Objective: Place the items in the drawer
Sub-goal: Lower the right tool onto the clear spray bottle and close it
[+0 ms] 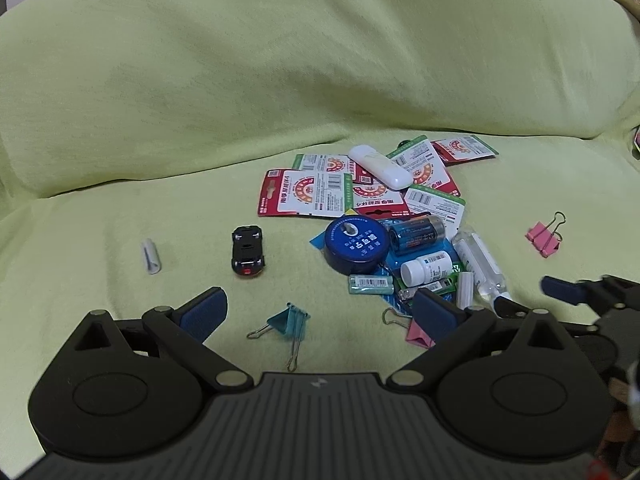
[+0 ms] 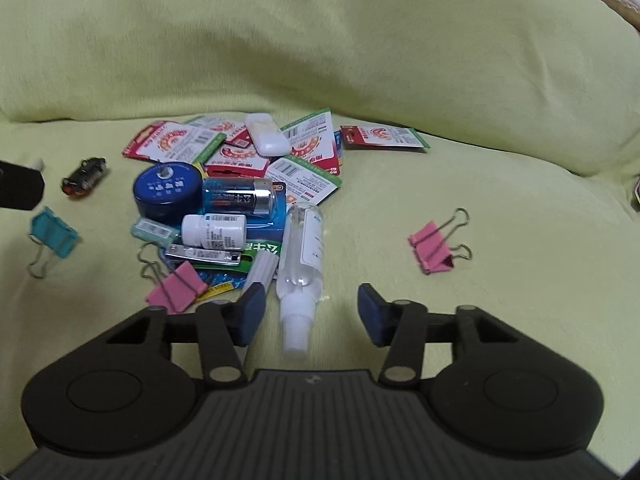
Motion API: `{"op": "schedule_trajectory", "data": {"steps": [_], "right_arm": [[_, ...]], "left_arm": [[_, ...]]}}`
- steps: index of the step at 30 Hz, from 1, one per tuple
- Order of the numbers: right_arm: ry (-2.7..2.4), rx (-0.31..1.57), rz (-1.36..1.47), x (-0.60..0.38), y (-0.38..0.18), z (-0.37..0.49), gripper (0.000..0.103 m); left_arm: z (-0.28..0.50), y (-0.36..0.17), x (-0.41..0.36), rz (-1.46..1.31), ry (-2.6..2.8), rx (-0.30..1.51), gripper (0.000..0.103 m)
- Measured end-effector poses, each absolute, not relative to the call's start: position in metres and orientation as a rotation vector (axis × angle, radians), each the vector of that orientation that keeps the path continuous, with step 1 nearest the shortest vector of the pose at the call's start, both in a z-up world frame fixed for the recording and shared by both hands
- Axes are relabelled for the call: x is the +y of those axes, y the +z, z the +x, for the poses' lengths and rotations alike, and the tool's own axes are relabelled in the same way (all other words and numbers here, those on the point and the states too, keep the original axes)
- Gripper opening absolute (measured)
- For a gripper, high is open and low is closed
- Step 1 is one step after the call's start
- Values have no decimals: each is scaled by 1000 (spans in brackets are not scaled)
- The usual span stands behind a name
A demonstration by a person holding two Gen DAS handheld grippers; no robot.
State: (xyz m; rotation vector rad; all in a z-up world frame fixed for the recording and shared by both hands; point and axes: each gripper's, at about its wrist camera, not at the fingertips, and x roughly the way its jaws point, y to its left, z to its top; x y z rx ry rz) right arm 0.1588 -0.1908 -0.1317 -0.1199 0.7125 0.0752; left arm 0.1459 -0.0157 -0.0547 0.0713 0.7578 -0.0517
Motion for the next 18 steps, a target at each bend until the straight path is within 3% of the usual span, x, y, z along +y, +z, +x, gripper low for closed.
{"op": "schedule_trajectory", "data": {"steps": [3,8,18], "right_arm": [[71,721,-133,-187,-138,170,42],[76,741,-146,-181,-147,187,30],[86,760,-121,-183,-152,202,27]], "left_arm": [[153,-59,-16,70,-54,760,100],[160,-64,-14,62,-56,770,100],[168,-72,-10,56,-51,788,100]]}}
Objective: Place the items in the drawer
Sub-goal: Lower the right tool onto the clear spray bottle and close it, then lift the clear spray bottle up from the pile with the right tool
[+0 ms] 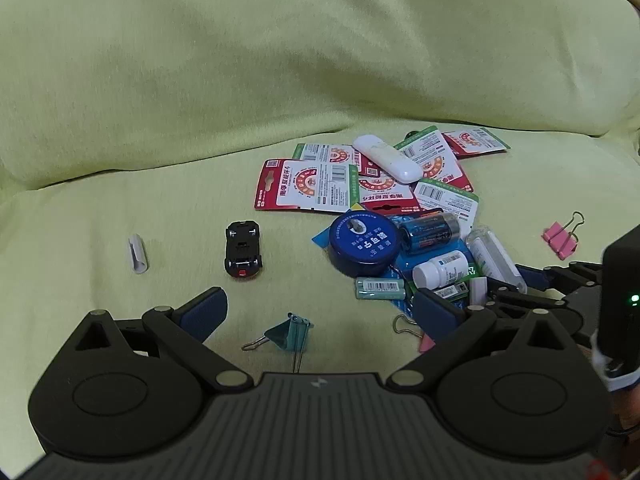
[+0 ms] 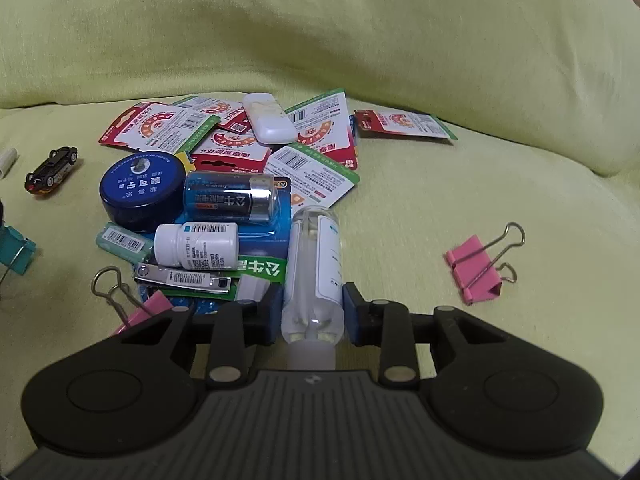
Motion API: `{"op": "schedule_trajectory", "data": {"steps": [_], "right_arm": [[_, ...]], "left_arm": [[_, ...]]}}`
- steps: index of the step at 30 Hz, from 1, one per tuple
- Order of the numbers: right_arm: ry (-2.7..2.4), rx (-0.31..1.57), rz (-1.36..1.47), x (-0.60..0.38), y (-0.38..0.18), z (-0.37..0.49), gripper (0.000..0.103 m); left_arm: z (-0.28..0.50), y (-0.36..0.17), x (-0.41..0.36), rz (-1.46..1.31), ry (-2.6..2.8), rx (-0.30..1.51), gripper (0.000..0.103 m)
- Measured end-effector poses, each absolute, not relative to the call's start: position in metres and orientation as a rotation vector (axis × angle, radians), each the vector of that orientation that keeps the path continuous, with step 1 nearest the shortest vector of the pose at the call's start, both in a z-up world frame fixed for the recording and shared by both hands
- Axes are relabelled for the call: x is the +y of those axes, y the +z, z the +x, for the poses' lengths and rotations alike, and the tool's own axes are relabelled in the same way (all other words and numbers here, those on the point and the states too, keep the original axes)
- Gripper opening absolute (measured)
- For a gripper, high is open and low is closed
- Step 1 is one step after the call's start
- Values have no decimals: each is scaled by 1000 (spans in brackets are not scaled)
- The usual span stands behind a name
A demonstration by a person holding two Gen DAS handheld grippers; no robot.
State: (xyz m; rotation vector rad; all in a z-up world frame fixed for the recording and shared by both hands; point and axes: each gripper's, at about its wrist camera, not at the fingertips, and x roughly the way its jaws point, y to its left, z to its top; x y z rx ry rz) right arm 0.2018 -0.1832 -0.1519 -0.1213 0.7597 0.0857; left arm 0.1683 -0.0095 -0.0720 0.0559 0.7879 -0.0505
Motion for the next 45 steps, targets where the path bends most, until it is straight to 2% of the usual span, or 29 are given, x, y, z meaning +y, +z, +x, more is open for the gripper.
{"op": "schedule_trajectory", "data": {"steps": [12,20,22,24,37,45], "right_arm": [[36,821,-73,-212,-141,149,27],[24,811,-146,-202,-147,162,32],[27,813,-151,-200,-148,162,27],[27,815,-136,-202,-146,161,27],[6,822,227,-246,-131,120,28],[-4,779,349,-263,-113,90,28]], "left_arm": [[170,-79,-12,45,-63,821,100],[167,-79,-16,53,-66,830,100],[166,-78,-16,55,-65,830,100],[165,-78,-17,57,-66,830,100],[149,-72,-31,70,-105,837,100],[135,-63,-42,78,-138,826,100]]}}
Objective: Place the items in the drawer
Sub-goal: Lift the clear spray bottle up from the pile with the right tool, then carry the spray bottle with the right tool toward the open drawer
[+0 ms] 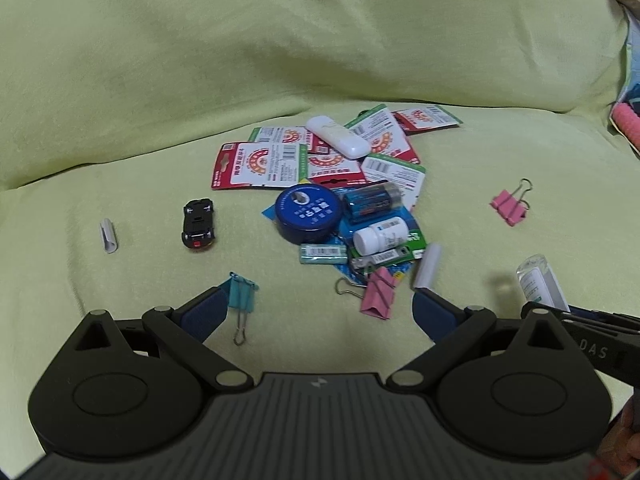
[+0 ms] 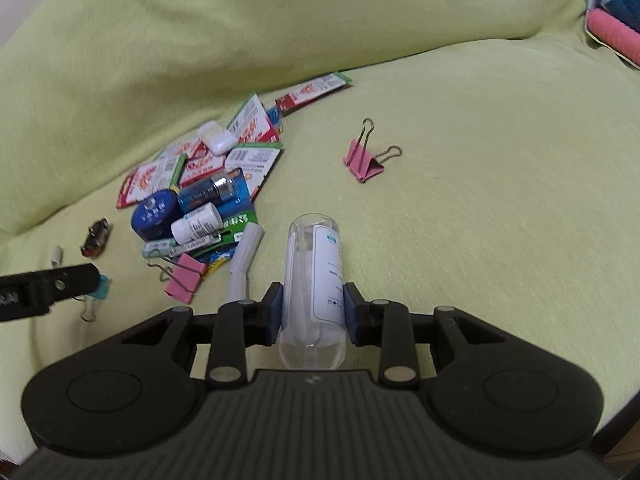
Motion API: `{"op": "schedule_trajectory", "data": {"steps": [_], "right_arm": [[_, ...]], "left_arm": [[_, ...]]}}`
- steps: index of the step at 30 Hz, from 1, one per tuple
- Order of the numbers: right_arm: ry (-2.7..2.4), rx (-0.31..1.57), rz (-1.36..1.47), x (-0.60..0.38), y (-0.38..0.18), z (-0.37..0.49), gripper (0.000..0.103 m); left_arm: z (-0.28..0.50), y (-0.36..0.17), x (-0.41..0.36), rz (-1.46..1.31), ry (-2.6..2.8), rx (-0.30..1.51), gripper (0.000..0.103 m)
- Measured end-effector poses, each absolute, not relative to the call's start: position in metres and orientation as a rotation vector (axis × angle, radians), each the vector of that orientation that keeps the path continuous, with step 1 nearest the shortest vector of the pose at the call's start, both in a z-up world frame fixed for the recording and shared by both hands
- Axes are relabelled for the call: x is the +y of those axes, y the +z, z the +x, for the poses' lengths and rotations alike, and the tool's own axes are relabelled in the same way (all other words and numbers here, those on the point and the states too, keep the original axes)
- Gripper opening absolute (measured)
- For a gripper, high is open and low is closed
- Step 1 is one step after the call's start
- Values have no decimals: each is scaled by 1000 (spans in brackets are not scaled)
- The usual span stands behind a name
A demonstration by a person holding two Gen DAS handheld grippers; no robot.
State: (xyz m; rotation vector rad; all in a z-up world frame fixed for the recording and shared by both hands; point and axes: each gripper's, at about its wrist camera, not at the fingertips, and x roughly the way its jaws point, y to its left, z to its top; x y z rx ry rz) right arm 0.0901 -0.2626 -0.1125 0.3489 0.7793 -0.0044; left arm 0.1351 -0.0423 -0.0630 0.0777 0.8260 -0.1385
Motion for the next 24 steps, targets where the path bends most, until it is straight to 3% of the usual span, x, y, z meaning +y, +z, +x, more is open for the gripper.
{"op": "schedule_trajectory", "data": {"steps": [24], "right_arm": [[-105,611,398,-281,-33,-37,28]], "left_arm": [[61,-12,-77,118,-301,752,100]]}}
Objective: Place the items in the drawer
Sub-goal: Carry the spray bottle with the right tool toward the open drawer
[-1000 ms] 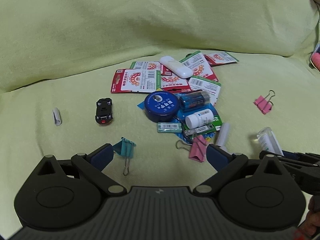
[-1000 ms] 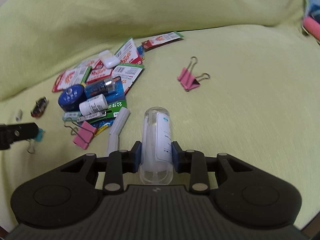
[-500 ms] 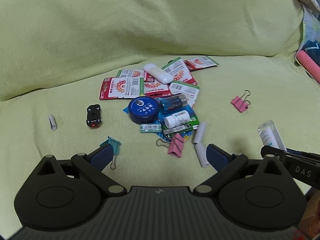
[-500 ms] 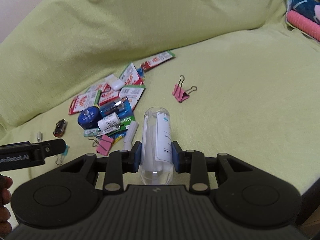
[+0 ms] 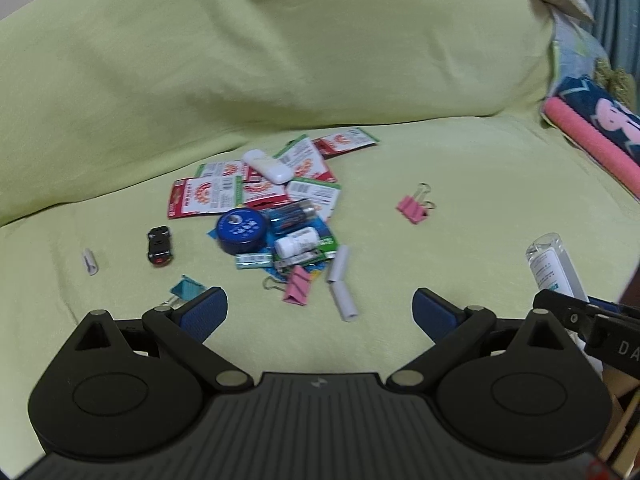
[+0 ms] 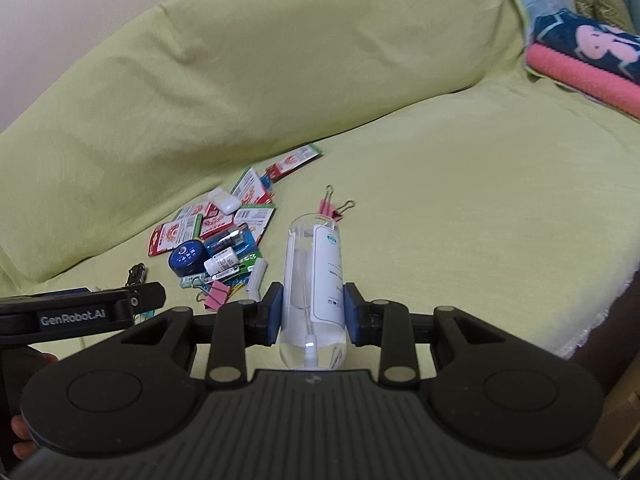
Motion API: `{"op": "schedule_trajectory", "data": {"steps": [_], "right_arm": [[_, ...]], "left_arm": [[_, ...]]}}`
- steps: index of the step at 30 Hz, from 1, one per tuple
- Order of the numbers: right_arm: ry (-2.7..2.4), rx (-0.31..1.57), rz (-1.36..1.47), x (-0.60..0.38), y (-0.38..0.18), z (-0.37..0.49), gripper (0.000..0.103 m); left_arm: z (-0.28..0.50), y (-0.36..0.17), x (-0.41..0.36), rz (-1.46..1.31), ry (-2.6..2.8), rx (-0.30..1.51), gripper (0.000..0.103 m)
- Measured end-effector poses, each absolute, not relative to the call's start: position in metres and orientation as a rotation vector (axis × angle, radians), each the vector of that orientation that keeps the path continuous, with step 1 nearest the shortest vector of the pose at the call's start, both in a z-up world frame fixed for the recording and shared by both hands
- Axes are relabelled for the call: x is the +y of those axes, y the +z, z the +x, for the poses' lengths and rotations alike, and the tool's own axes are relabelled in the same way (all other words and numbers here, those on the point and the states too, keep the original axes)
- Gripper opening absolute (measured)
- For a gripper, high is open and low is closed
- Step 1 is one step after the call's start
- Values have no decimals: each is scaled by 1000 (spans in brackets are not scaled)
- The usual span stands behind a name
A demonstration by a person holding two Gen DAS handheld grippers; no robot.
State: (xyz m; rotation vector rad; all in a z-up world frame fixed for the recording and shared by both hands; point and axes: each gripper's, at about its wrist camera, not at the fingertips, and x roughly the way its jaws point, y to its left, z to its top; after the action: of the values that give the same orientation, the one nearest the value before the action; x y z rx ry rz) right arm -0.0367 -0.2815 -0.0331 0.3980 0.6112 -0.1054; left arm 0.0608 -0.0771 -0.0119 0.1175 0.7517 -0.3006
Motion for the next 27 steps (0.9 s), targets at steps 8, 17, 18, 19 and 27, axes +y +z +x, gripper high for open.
{"op": "schedule_trajectory", "data": {"steps": [8,17,18,19,27], "right_arm": [[-190,566,413,-295,-18,-87,28],[-311,514,431,-320,-7,-148,28],[-324,509,434,-324,-6,-155,28],[-337,505,436,-327,-5,-162,28],[-437,482,466,-358,-6,-218,28]], "left_arm": [[30,-2,-102,142,-399,732,100],[-8,8,-143,179,-528,702,100],[-13,9,-148,184,-542,698,100],[-18,10,-153,189,-556,694,100],[-55,16,-195,237,-650,670,100]]}}
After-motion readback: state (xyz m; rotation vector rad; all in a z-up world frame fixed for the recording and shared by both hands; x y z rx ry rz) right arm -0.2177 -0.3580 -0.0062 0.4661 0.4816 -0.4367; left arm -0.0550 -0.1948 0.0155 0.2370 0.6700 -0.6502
